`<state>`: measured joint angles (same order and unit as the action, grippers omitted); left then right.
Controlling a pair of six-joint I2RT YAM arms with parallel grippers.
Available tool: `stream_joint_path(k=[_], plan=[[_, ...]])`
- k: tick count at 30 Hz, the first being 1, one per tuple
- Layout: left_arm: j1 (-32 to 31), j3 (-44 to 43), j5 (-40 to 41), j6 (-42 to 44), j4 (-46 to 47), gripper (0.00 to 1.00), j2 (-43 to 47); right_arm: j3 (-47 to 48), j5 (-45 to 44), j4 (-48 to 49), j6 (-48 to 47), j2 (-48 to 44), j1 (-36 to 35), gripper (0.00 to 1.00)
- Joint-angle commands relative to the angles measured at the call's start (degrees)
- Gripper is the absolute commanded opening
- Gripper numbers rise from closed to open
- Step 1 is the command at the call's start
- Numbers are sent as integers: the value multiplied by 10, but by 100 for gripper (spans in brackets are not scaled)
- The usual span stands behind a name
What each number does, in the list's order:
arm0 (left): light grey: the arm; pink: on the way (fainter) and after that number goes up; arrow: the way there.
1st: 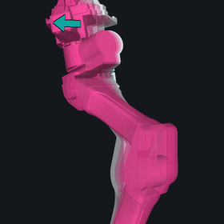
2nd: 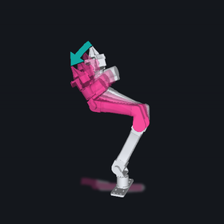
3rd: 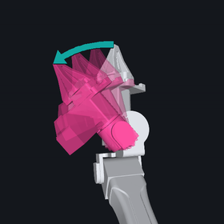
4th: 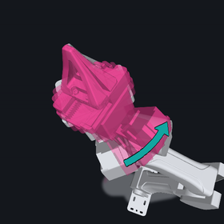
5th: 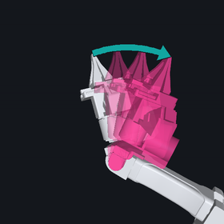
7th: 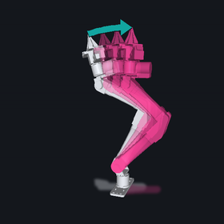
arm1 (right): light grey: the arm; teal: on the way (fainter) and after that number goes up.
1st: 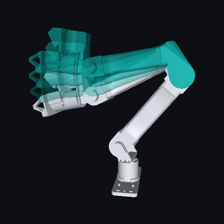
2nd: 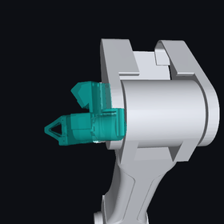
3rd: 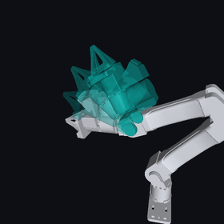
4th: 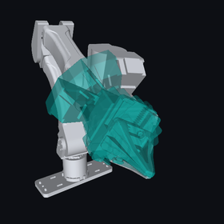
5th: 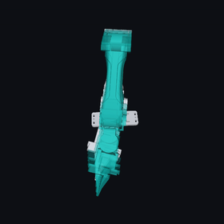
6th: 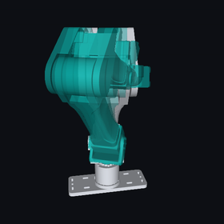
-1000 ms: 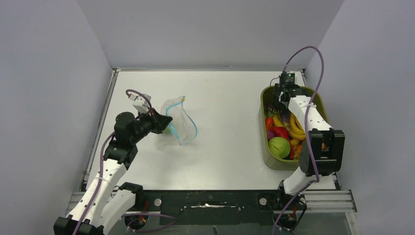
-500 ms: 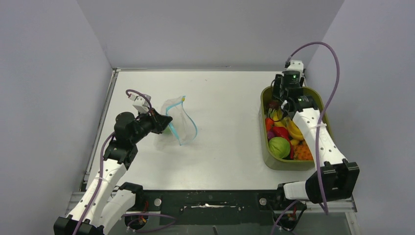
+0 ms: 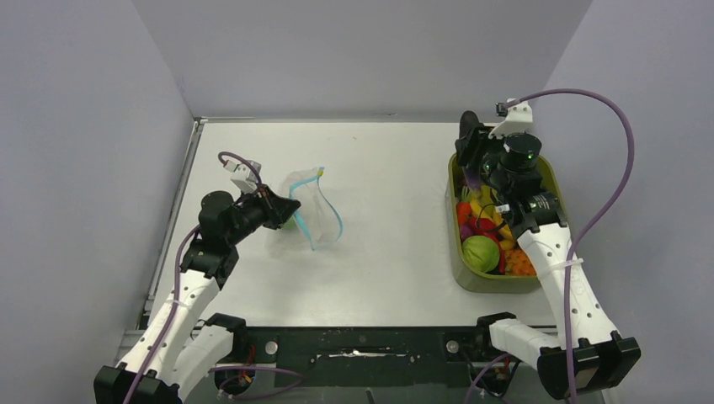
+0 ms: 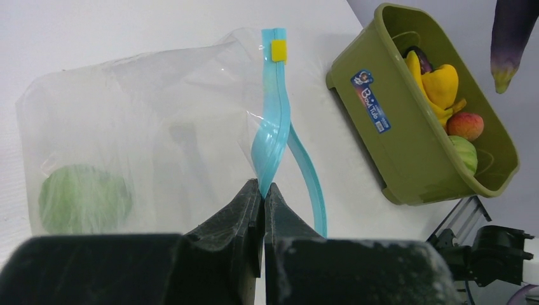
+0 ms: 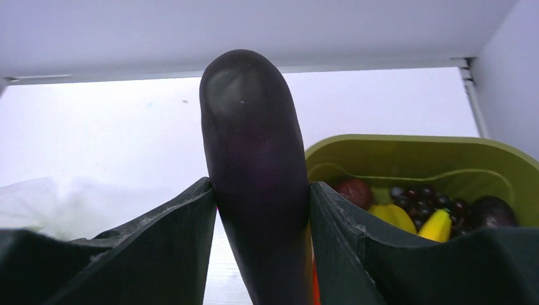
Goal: Place the food in the zip-top bag and seal the zipper
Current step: Pick up the fake vegetable from the bin.
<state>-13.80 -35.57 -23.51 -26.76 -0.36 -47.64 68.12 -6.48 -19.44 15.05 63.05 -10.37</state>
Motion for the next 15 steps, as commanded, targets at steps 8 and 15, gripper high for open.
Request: stream_joint_path(k=[8,15], plan=[[-3,-51,-68,-95,112,0,-57,-51,135,173,20,-48,-80,38],[-4,-68,-84,-126,148,0,-84,-61,167,249,38,-31,-148,39]])
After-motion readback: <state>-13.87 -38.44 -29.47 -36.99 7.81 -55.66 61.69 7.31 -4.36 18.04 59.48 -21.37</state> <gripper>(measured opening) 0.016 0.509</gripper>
